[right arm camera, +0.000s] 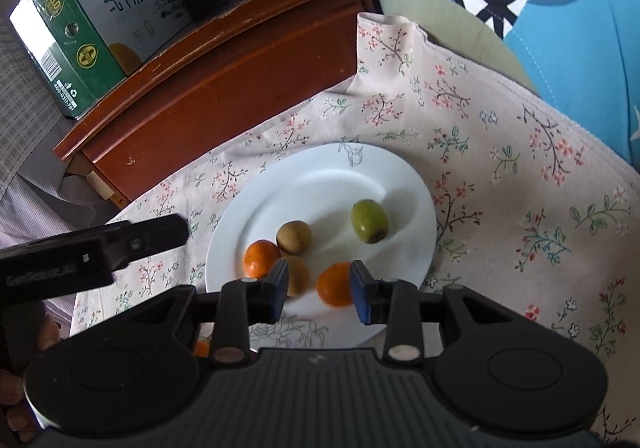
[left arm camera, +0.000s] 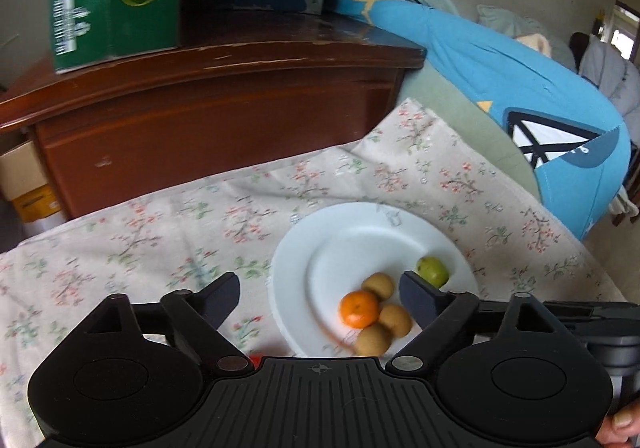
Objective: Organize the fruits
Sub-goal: 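Lower both tangerines onto the plate and open both tools, then move both tools back to the loose fruits beside the plate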
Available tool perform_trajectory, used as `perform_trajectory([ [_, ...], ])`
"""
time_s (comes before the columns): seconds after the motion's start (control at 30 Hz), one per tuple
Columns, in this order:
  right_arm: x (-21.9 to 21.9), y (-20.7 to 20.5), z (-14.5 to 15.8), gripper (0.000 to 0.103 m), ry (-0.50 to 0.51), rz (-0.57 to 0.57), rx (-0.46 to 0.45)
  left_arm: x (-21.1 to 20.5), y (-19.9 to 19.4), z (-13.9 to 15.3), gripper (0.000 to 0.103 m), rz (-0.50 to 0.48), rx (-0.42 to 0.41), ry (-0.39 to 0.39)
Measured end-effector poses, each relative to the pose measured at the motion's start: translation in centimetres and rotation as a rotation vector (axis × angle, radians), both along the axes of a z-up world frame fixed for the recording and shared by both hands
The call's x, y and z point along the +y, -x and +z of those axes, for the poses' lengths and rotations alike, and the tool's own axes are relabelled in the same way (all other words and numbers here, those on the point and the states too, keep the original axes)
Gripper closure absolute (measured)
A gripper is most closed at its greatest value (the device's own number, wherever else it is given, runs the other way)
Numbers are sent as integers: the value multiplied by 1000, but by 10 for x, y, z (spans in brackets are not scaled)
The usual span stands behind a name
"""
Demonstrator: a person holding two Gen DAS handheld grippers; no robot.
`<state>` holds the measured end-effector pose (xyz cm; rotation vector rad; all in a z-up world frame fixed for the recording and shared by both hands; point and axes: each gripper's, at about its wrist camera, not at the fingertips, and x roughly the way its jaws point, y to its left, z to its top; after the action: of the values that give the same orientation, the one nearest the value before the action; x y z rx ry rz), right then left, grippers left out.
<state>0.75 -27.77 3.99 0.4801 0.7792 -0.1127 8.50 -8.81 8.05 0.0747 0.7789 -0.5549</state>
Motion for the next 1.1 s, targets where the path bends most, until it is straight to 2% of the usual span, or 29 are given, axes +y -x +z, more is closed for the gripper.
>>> perform_trajectory([
  [0.37,17,8,0,65,32,84,16,48,16,5,14,81,25,-4],
  [0.63,33,13,1,65,48,156,31,62,28,-4,14,91,50,-71],
  [1.1,55,22,-2,64,63,254,63,81,49,-25,13,91,96,-133],
])
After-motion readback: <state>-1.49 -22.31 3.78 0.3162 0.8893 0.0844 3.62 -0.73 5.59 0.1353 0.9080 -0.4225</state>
